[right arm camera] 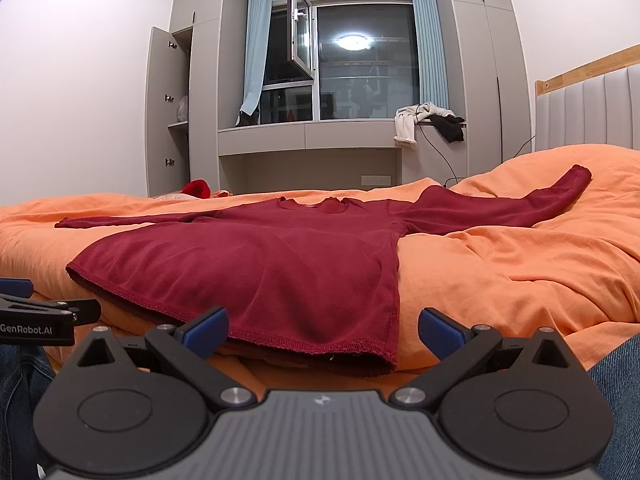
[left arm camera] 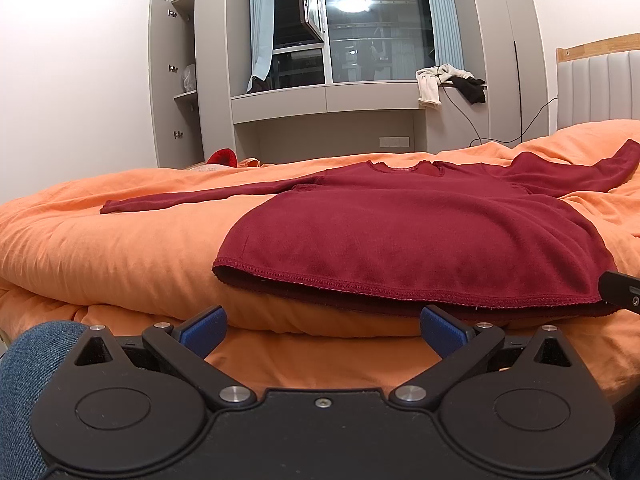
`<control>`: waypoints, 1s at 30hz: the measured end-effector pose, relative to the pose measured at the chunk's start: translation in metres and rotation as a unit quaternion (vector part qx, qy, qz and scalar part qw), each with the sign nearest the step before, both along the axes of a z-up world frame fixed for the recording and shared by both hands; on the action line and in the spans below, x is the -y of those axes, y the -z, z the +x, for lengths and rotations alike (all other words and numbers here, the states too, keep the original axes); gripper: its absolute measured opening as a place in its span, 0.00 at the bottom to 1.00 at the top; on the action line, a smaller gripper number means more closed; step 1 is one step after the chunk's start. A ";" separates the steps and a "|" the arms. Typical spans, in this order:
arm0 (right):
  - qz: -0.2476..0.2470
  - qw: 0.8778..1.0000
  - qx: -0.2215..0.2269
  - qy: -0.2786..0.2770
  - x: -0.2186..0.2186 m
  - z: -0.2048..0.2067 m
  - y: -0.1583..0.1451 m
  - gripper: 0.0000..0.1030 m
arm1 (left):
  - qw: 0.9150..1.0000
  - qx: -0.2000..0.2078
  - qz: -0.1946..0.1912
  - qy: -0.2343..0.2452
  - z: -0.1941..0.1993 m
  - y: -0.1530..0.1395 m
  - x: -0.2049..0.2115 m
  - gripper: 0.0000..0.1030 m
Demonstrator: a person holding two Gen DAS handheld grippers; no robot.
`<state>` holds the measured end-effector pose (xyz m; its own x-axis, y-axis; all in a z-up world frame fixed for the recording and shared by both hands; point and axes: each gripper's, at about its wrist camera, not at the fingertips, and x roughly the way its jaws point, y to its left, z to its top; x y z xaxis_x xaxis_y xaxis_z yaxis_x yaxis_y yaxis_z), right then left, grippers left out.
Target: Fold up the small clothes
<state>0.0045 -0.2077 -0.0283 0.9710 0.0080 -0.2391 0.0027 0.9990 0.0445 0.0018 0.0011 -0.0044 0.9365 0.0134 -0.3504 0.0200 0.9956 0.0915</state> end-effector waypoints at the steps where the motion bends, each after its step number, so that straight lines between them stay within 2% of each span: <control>1: 0.000 1.000 0.000 0.000 0.000 0.000 0.000 1.00 | 1.000 0.000 0.000 0.000 0.000 0.000 0.000 1.00; 30: 0.000 1.000 -0.004 -0.001 -0.001 0.001 0.002 1.00 | 1.000 -0.010 0.002 -0.002 0.002 0.002 -0.003 0.99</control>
